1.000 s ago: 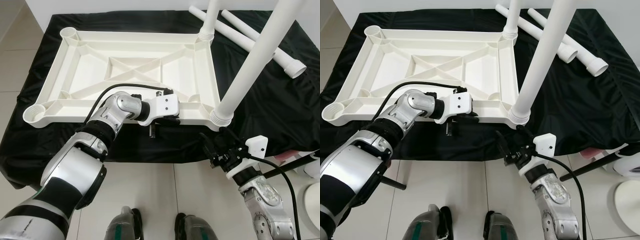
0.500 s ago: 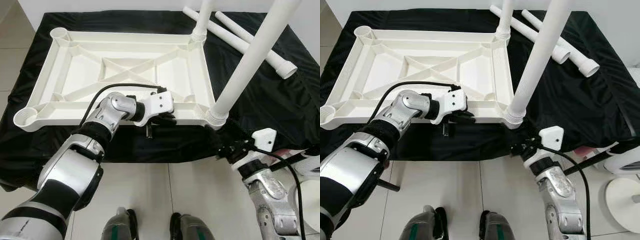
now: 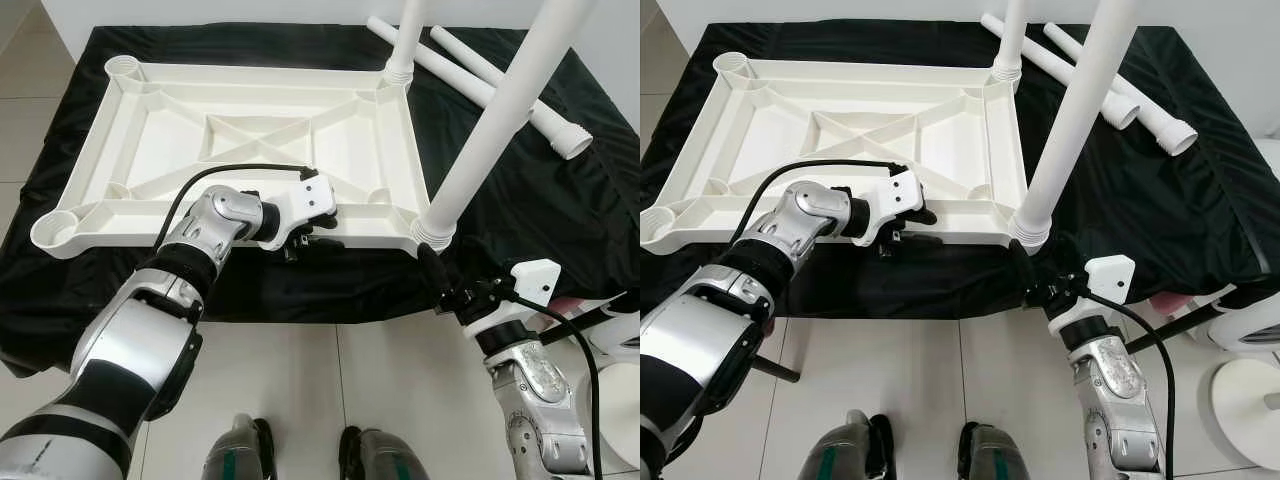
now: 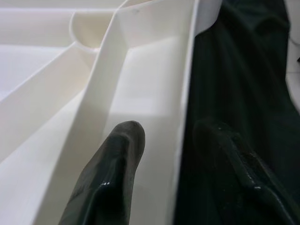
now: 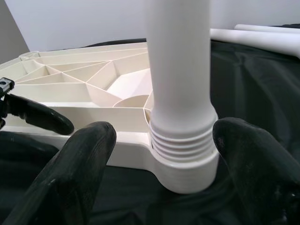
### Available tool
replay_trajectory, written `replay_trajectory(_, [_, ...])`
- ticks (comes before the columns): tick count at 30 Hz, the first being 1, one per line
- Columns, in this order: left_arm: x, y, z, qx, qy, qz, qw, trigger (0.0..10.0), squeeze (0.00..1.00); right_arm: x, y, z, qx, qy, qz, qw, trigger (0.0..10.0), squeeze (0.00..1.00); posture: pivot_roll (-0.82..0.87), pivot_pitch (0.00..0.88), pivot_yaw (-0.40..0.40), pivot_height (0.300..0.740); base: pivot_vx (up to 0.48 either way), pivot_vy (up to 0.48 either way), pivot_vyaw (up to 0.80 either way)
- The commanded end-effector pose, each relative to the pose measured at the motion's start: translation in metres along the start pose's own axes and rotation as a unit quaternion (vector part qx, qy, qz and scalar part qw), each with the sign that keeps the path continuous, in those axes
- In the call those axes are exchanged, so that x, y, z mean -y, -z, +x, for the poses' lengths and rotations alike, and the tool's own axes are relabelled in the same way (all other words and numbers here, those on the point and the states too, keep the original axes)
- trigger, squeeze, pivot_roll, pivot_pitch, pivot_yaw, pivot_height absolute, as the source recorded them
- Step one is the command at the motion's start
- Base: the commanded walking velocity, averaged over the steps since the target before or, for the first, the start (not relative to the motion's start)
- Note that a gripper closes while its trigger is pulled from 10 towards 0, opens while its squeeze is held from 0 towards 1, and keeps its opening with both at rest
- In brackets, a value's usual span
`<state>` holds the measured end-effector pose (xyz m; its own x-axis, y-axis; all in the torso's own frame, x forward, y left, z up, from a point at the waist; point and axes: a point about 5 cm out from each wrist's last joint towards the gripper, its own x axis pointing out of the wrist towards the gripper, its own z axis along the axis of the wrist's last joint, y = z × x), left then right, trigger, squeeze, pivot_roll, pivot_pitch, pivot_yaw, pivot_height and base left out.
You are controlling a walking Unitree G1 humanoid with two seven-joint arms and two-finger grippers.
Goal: Building children table
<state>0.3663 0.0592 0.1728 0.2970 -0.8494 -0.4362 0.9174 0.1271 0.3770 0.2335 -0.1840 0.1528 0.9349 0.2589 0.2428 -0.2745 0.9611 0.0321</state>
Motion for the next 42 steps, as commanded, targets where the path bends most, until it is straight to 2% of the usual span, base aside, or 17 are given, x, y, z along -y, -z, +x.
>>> replay_trajectory(1, [0.003, -0.003, 0.006, 0.008, -0.018, -0.006, 1.000, 10.0, 0.00, 0.003, 0.003, -0.001, -0.004, 0.006, 0.000, 1.000, 10.0, 0.00, -0.06, 0.110, 0.006, 0.740, 0.000, 0.000, 0.00])
replay_trajectory(4, [0.007, -0.025, 0.015, 0.051, -0.018, 0.000, 0.999, 10.0, 0.00, 0.008, 0.006, -0.003, -0.004, 0.016, 0.006, 1.000, 10.0, 0.00, -0.06, 0.103, 0.010, 0.740, 0.000, 0.000, 0.00])
replay_trajectory(10, [0.011, -0.036, 0.022, 0.073, -0.011, 0.002, 0.997, 10.0, 0.00, 0.016, 0.009, -0.009, -0.007, 0.032, 0.000, 0.999, 10.0, 0.00, -0.07, 0.096, 0.016, 0.740, 0.000, 0.000, 0.00])
replay_trajectory(15, [0.014, -0.041, 0.026, 0.077, -0.002, 0.007, 0.997, 10.0, 0.00, 0.022, 0.013, -0.015, -0.012, 0.047, -0.006, 0.999, 10.0, 0.00, -0.07, 0.095, 0.021, 0.740, 0.000, 0.000, 0.00])
replay_trajectory(19, [0.022, -0.042, 0.032, 0.069, 0.014, 0.017, 0.997, 10.0, 0.00, 0.031, 0.014, -0.022, -0.011, 0.086, -0.022, 0.996, 10.0, 0.00, -0.07, 0.100, 0.023, 0.740, 0.000, 0.000, 0.00])
replay_trajectory(24, [0.030, -0.038, 0.040, 0.043, 0.015, 0.008, 0.999, 10.0, 0.00, 0.039, 0.006, -0.017, 0.013, 0.116, -0.029, 0.993, 10.0, 0.00, -0.08, 0.109, 0.025, 0.740, 0.000, 0.000, 0.00])
replay_trajectory(31, [0.026, -0.035, 0.044, 0.018, -0.017, 0.002, 1.000, 10.0, 0.00, 0.043, -0.004, -0.010, 0.033, 0.124, -0.032, 0.991, 10.0, 0.00, -0.08, 0.111, 0.022, 0.740, 0.000, 0.000, 0.00])
replay_trajectory(35, [0.011, -0.043, 0.041, 0.021, -0.072, -0.011, 0.997, 10.0, 0.00, 0.046, -0.015, 0.001, 0.060, 0.126, -0.032, 0.990, 10.0, 0.00, -0.07, 0.110, 0.011, 0.740, 0.000, 0.000, 0.00])
replay_trajectory(42, [0.008, -0.055, 0.035, 0.046, -0.061, -0.006, 0.997, 10.0, 0.00, 0.046, -0.013, 0.002, 0.056, 0.120, -0.034, 0.991, 10.0, 0.00, -0.07, 0.108, 0.007, 0.740, 0.000, 0.000, 0.00])
